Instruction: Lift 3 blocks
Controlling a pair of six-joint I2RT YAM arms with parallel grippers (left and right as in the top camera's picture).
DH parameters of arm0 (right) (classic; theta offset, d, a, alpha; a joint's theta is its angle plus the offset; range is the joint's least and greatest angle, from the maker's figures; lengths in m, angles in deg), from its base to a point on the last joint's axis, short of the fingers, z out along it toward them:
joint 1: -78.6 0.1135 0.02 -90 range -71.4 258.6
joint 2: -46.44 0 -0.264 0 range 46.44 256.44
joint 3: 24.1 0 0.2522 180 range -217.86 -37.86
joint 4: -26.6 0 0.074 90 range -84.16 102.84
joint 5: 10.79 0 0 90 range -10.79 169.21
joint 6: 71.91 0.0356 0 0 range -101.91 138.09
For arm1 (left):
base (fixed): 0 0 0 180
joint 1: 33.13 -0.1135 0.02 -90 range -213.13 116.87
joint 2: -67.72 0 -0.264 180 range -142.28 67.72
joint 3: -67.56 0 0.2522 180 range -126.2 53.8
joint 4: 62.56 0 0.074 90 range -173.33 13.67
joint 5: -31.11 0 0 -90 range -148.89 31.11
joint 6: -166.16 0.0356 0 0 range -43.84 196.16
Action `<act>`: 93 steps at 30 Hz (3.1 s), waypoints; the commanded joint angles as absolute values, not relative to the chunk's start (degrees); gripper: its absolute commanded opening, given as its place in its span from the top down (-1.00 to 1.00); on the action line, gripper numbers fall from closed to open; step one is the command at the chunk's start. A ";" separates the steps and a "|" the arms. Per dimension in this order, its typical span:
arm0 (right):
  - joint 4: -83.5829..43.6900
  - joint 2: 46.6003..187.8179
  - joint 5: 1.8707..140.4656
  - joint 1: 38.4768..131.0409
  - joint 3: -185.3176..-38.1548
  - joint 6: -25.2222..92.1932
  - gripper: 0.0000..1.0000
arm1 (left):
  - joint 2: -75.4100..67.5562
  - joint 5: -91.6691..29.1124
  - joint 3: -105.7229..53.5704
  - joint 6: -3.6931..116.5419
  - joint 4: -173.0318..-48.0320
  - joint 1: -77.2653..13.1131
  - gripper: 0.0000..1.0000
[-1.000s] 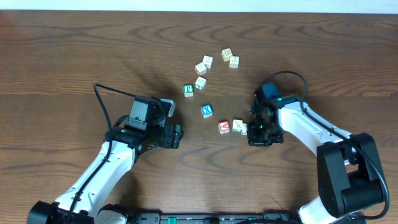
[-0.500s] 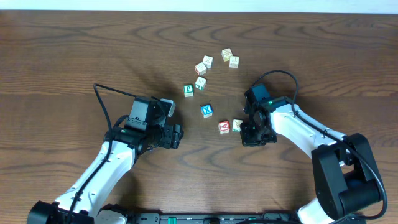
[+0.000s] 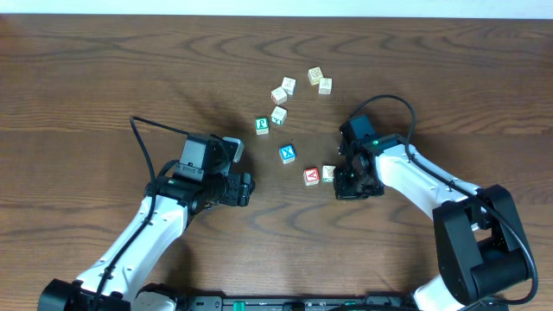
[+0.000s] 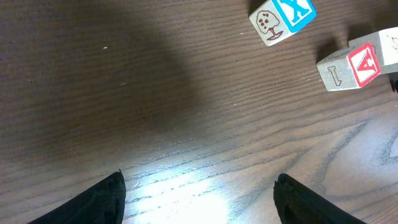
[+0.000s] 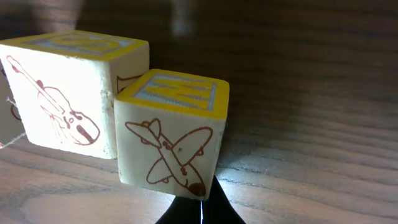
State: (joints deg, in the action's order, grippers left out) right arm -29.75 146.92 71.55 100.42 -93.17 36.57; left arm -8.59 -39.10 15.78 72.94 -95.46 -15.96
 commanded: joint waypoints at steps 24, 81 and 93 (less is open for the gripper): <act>-28.28 146.29 71.64 101.25 -93.15 37.35 0.96 | -8.16 -38.99 14.95 72.46 -95.57 -15.78 -0.53; -26.71 146.29 73.85 103.76 -93.15 37.35 0.95 | -8.27 -39.04 15.21 72.70 -95.57 -15.78 -0.54; -25.73 146.29 73.82 103.76 -93.15 37.35 0.94 | -8.27 -39.04 15.21 72.68 -95.57 -15.78 -0.54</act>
State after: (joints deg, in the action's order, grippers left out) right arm -25.86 146.92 73.28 103.54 -93.17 36.98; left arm -8.59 -39.10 15.78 72.96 -95.46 -15.98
